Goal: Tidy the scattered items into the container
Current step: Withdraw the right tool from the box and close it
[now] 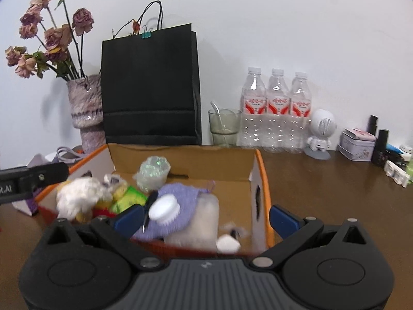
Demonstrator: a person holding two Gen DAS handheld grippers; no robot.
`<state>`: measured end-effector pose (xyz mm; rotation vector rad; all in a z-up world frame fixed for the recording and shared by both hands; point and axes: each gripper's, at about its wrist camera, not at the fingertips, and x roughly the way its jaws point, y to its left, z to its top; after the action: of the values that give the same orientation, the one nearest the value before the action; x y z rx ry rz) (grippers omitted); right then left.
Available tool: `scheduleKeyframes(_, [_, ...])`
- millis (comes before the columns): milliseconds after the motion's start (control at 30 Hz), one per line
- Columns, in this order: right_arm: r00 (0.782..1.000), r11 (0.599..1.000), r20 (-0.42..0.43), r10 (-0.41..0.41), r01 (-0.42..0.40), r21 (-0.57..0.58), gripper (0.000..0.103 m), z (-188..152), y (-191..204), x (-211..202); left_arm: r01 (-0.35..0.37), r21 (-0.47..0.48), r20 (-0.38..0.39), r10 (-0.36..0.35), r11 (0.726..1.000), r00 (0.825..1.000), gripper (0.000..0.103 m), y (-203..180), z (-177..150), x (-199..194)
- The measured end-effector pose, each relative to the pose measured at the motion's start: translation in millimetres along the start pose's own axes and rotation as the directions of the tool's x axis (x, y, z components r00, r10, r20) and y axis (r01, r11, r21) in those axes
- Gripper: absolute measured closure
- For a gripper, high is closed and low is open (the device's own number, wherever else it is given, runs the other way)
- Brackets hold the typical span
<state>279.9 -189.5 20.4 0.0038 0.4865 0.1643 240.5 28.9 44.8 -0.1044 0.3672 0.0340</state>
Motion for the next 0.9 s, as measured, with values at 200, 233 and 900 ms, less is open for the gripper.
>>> scheduleKeyframes(200, [1.000,1.000,-0.005,-0.013,0.013,0.019,0.000,-32,-11,-30,-0.006,0.006,-0.009,0.006,1.000,1.000,0.000,6,-24,-21])
scheduleKeyframes(233, [1.000,1.000,-0.008,-0.017,0.017,0.015,0.000,-36,-13,-32,-0.008,0.002,-0.018,0.008,1.000,1.000,0.000,8,-27,-23])
scheduleKeyframes(900, [0.978,0.998,-0.198,-0.060,0.062,0.007,0.042,-60,8,37,-0.029,-0.051,-0.161,0.021,0.998,0.987,0.000,24,-56,-2])
